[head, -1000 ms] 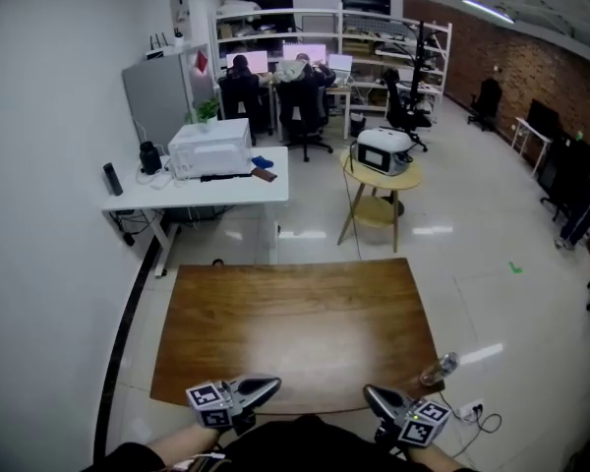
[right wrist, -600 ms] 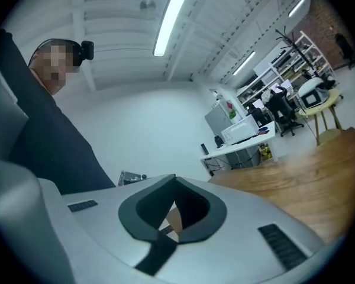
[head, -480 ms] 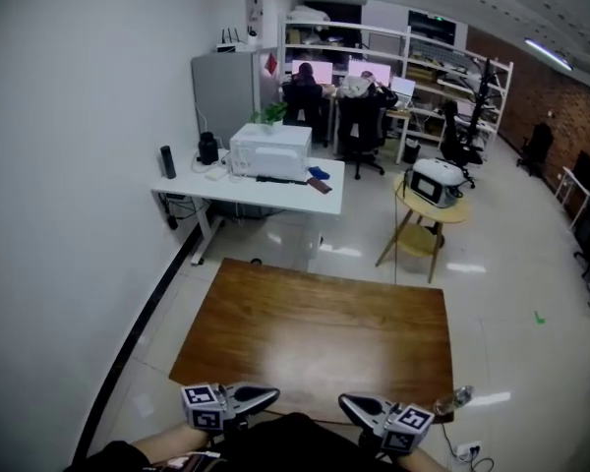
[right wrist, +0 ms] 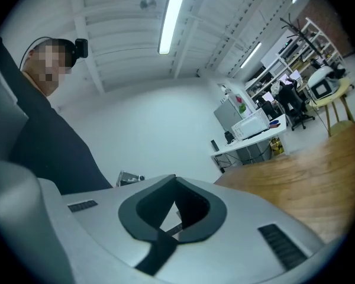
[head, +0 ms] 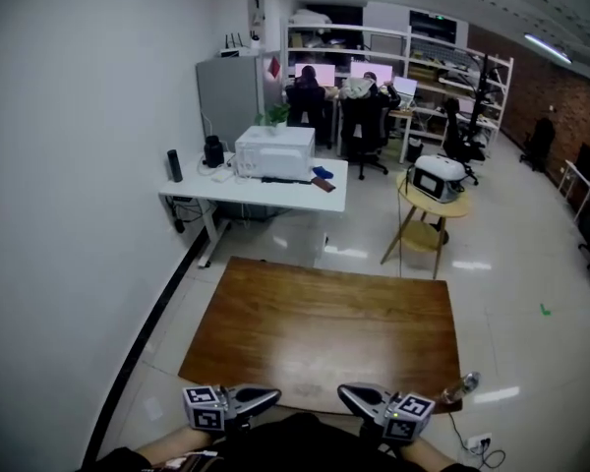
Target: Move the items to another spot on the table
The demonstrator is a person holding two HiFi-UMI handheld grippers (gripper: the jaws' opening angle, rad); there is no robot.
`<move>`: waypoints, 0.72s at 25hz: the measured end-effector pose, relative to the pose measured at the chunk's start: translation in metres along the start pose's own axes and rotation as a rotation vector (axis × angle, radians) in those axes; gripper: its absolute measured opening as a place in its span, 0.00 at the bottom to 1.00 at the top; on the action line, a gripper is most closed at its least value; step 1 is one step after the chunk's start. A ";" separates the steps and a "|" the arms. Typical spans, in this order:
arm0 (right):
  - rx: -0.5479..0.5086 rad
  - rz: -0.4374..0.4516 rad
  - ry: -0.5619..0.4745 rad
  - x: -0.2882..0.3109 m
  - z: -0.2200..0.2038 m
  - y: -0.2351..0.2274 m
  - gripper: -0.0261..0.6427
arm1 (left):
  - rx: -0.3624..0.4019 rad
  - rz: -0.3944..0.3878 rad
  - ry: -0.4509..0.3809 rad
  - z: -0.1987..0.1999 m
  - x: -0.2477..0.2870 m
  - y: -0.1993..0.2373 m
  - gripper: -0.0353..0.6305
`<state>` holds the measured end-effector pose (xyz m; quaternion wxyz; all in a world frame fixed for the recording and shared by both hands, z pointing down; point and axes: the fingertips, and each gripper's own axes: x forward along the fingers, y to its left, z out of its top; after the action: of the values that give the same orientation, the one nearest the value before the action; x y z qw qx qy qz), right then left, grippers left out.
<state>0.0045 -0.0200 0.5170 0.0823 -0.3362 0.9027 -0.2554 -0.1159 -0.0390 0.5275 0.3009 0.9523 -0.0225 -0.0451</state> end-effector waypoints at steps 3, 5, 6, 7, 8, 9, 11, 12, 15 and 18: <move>0.052 -0.042 -0.038 0.011 -0.007 0.012 0.02 | -0.013 -0.021 0.113 -0.013 -0.013 0.005 0.04; 0.036 -0.053 -0.010 0.024 -0.023 0.020 0.02 | -0.010 -0.060 0.163 -0.022 -0.021 0.009 0.04; 0.013 -0.057 0.009 0.032 -0.027 0.020 0.02 | -0.016 -0.084 0.178 -0.025 -0.023 0.013 0.04; -0.012 -0.059 0.022 0.040 -0.028 0.021 0.02 | -0.032 -0.106 0.185 -0.025 -0.025 0.017 0.04; -0.037 -0.060 0.036 0.047 -0.027 0.023 0.02 | -0.049 -0.124 0.188 -0.023 -0.026 0.020 0.04; -0.060 -0.063 0.056 0.053 -0.028 0.026 0.02 | -0.054 -0.138 0.191 -0.018 -0.029 0.022 0.04; -0.079 -0.077 0.087 0.059 -0.030 0.030 0.02 | -0.045 -0.151 0.191 -0.010 -0.033 0.025 0.04; -0.079 -0.085 0.077 0.058 -0.031 0.028 0.02 | -0.046 -0.153 0.184 -0.008 -0.035 0.025 0.04; -0.076 -0.102 0.030 0.051 -0.030 0.023 0.02 | -0.071 -0.161 0.159 -0.010 -0.035 0.025 0.04; -0.100 -0.098 0.041 0.050 -0.029 0.023 0.02 | -0.074 -0.172 0.150 -0.008 -0.032 0.023 0.04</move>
<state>-0.0558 -0.0254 0.5311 0.0342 -0.3784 0.8983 -0.2206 -0.1473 -0.0509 0.5500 0.3319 0.9396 0.0836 0.0000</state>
